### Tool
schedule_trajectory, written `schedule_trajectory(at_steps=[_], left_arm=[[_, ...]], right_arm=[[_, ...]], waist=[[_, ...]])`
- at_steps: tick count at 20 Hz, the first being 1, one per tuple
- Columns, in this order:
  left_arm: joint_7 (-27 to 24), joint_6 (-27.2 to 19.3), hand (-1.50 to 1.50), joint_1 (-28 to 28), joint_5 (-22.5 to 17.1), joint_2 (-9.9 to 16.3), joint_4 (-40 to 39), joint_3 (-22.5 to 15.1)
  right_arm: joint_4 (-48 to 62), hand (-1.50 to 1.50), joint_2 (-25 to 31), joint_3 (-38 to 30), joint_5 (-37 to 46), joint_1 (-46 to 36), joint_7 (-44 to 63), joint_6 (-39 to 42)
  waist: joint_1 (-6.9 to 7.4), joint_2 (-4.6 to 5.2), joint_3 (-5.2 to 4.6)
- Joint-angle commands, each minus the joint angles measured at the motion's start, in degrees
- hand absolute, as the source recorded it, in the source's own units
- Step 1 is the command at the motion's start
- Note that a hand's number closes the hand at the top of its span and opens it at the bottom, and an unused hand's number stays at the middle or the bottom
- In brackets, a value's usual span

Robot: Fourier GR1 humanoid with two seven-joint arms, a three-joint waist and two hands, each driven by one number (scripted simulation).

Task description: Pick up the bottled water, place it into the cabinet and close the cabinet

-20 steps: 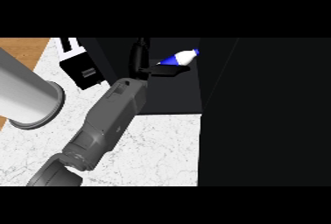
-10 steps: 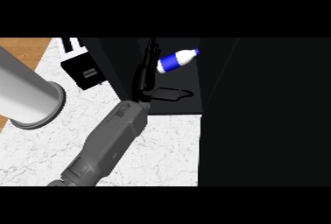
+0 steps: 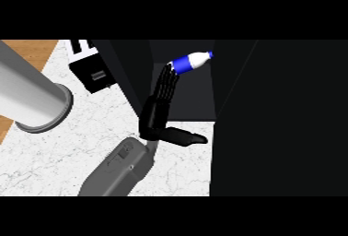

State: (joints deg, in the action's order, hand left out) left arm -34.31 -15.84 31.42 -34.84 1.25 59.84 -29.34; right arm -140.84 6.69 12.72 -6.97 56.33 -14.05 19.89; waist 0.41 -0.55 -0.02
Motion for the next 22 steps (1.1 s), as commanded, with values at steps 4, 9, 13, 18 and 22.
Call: schedule_trajectory(at_steps=[4, 9, 13, 18, 22], left_arm=[[6.72, 0.08, 1.50, -11.08, 0.01, 6.06, 18.04, -3.31], [7.41, 0.01, 1.50, -18.41, 0.34, 9.85, 24.74, -4.71], [7.28, 0.39, -1.50, -24.28, -0.29, 14.55, 31.44, -3.21], [5.59, 2.19, -1.50, -30.72, -2.36, 19.83, 37.75, 0.82], [5.92, 6.14, -1.50, -34.91, -6.86, 23.44, 39.63, 5.02]], right_arm=[[-4.81, -1.50, 4.62, 1.84, 4.41, 3.16, -1.60, 4.94], [-7.39, 1.50, 11.12, 1.28, 7.13, 4.27, -0.14, 9.40], [-9.66, 1.50, 13.99, 5.75, 10.58, 5.11, -0.89, 12.36], [-11.85, 1.50, 14.29, 9.50, 14.53, 0.58, -0.76, 11.83], [-14.27, 1.50, 17.51, 13.86, 15.33, 1.68, 1.58, 13.41]], waist=[[-0.22, -0.16, 0.02], [-0.19, -0.13, 0.00], [-0.06, -0.35, -0.04], [0.32, -0.37, -0.13], [-0.20, -0.24, -0.24]])
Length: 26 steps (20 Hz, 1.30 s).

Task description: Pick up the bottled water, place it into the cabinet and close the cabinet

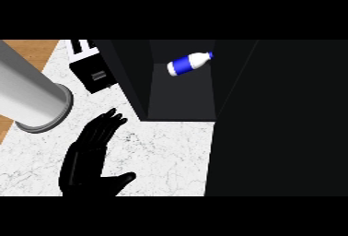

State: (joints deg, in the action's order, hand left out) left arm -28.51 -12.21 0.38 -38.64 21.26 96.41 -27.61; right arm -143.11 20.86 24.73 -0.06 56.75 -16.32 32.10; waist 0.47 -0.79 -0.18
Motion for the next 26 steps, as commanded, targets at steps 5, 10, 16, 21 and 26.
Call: schedule_trajectory(at_steps=[5, 10, 16, 21, 26], left_arm=[[-0.06, 4.78, -1.50, -10.24, -6.69, 5.80, 8.26, 5.50], [-1.34, 7.83, -1.50, -13.67, -8.15, 8.34, 8.45, 8.25], [-0.63, 11.32, -1.50, -15.72, -10.93, 11.81, 10.43, 11.60], [-1.85, 15.05, -1.50, -19.12, -12.12, 13.67, 10.68, 13.35], [-1.46, 18.25, -1.50, -20.34, -13.29, 15.71, 11.13, 14.54]], right_arm=[[-11.57, 1.50, 5.62, 9.85, 10.45, -2.33, 6.08, 2.87], [-10.90, 1.50, 6.93, 13.61, 12.55, -7.60, 10.43, 2.00], [-7.46, 1.50, 3.81, 20.75, 8.32, -10.57, 13.22, -1.69], [-5.06, 1.50, 0.56, 25.69, 3.94, -11.92, 13.39, -4.26], [-3.36, 1.50, 1.08, 24.86, 2.69, -15.96, 15.68, -3.86]], waist=[[0.92, -0.50, -0.27], [1.49, -0.40, -0.53], [3.11, 0.08, -0.75], [4.70, 0.51, -0.66], [7.34, 1.34, -0.71]])
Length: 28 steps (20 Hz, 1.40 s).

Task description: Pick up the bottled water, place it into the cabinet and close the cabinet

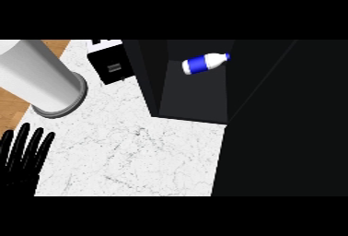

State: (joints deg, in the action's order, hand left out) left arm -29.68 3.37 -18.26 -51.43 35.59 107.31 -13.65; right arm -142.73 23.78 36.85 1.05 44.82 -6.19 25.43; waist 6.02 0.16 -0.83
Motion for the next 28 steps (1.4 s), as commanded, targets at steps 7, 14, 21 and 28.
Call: schedule_trajectory(at_steps=[7, 14, 21, 28], left_arm=[[0.56, 6.24, -1.50, -2.15, -2.46, 4.19, 1.21, 2.75], [1.38, 8.03, -1.50, -1.09, -3.42, 6.10, 0.69, 4.44], [1.84, 9.23, -1.50, -1.13, -3.49, 6.81, 0.11, 4.46], [2.21, 9.77, -1.50, -0.93, -4.58, 7.64, -0.24, 5.86]], right_arm=[[-1.93, 1.50, -2.34, 10.57, -0.56, -8.82, 8.08, 2.28], [-1.09, 1.50, 0.25, 7.53, 0.53, -14.30, 10.54, 4.16], [-1.45, 1.50, 2.52, 4.70, 0.36, -22.06, 11.17, 6.69], [-0.71, 1.50, 3.75, 3.26, -0.41, -25.59, 13.86, 7.56]], waist=[[4.64, 1.35, -0.21], [6.60, 1.91, -0.57], [7.87, 1.54, -0.82], [7.60, 1.52, -0.90]])
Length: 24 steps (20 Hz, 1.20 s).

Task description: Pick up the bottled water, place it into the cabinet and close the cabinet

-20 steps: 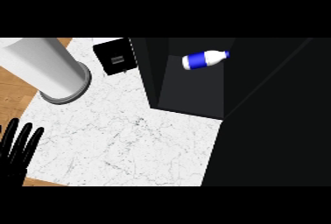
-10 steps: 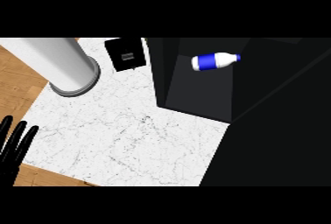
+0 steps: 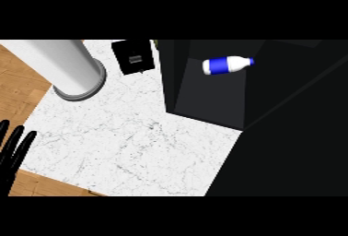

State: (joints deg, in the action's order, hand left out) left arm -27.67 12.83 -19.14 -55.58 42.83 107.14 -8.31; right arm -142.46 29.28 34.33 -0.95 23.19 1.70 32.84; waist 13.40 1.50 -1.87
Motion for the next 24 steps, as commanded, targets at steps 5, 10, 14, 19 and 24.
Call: schedule_trajectory(at_steps=[5, 10, 14, 19, 24], left_arm=[[0.03, 1.37, -1.50, 0.15, -0.88, 0.70, -0.38, 1.07], [0.16, 1.45, -1.50, -0.25, -1.28, 1.01, -1.28, 1.80], [0.22, 2.49, -1.50, 0.50, -1.66, 1.32, -0.59, 1.89], [-0.01, 2.29, -1.50, 1.90, -1.37, 1.13, -0.76, 2.19], [0.39, 3.52, -1.50, 2.15, -2.08, 2.05, -1.21, 2.92]], right_arm=[[-0.39, 1.50, -3.23, 4.81, 0.43, -5.70, 5.67, -0.92], [0.69, 1.50, -4.58, 5.20, -1.68, -4.96, 6.04, -1.65], [2.61, 1.50, -4.92, 6.65, -4.57, -3.83, 5.30, -0.46], [3.71, 1.50, -5.46, 6.45, -8.11, -3.69, 4.81, 0.22], [5.07, 1.50, -7.09, 3.43, -8.93, -3.97, 6.08, -1.98]], waist=[[-0.19, 0.31, 0.11], [0.02, 0.90, 0.14], [1.72, 2.13, 0.26], [2.62, 3.29, 0.43], [2.49, 3.23, 0.42]])
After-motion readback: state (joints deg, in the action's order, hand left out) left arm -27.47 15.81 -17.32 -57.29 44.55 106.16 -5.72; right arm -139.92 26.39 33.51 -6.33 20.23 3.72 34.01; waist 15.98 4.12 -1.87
